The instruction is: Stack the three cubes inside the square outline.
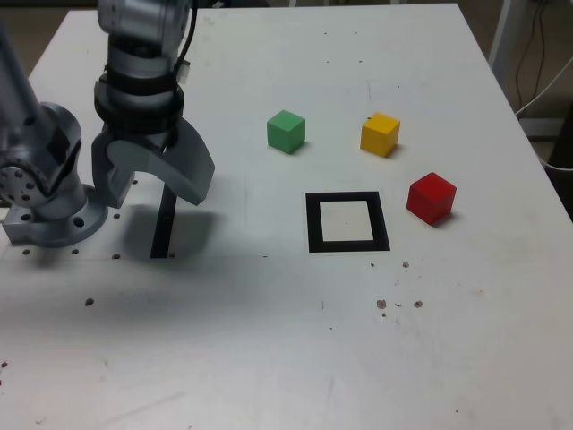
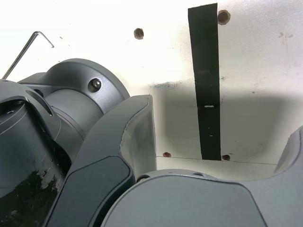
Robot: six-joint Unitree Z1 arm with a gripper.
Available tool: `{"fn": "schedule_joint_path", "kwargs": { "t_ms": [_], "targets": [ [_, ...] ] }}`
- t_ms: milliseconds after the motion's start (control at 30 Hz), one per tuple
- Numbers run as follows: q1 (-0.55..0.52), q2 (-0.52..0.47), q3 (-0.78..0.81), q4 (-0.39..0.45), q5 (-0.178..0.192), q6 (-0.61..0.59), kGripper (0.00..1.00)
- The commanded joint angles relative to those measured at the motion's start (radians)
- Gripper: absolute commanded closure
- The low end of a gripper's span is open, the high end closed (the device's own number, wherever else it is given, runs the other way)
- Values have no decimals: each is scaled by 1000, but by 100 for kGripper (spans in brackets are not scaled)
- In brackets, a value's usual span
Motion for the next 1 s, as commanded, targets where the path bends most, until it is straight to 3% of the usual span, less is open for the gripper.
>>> {"fn": "schedule_joint_path", "kwargs": {
  "t_ms": [0, 967],
  "targets": [
    [-1, -7, -3, 5, -3, -4, 2],
    [-1, -16, -39, 43, -31, -6, 2]
  ]
}}
